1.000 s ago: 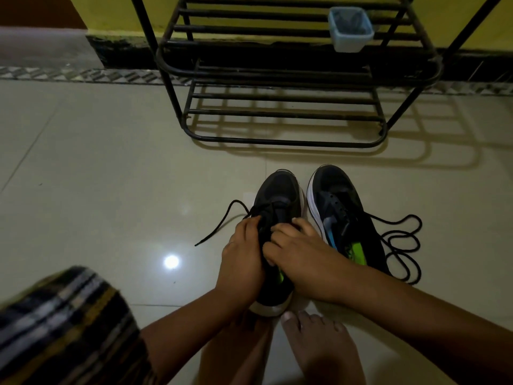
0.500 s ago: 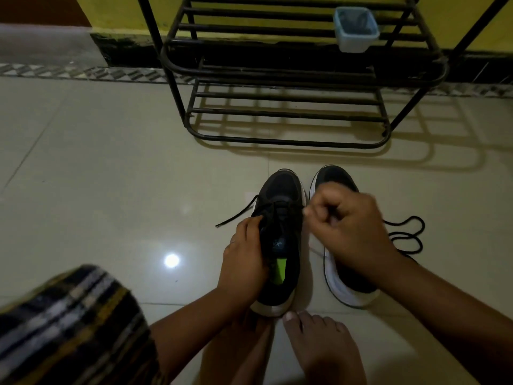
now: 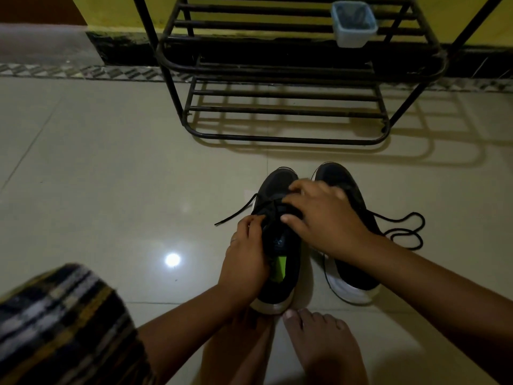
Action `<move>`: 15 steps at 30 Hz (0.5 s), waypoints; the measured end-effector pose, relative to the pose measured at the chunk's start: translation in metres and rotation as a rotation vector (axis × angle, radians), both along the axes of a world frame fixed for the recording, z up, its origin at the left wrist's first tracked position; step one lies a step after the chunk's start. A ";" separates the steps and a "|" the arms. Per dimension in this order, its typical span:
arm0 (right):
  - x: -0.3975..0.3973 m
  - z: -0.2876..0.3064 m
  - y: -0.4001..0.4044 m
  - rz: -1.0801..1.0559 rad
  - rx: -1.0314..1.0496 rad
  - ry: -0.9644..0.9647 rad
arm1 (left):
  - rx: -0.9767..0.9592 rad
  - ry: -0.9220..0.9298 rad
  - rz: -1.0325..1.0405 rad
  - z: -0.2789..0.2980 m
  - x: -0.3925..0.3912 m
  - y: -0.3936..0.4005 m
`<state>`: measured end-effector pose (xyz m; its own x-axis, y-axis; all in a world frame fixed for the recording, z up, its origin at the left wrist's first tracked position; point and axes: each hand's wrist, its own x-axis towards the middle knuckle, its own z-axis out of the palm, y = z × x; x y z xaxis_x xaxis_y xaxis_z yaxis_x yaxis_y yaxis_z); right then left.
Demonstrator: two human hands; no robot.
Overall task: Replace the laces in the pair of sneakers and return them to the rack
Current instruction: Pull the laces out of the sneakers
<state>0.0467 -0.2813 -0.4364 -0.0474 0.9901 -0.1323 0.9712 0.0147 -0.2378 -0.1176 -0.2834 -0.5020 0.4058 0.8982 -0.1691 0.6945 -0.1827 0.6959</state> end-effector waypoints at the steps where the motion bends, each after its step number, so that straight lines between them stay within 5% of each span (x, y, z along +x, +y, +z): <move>1: -0.004 -0.004 0.002 0.017 -0.075 -0.016 | -0.006 -0.006 0.000 0.000 -0.001 0.000; 8: -0.015 -0.015 0.011 0.002 -0.110 -0.020 | -0.034 -0.050 0.008 -0.004 -0.003 0.000; 15: -0.006 -0.036 0.004 -0.085 0.170 0.446 | -0.024 -0.101 0.013 -0.005 -0.007 -0.001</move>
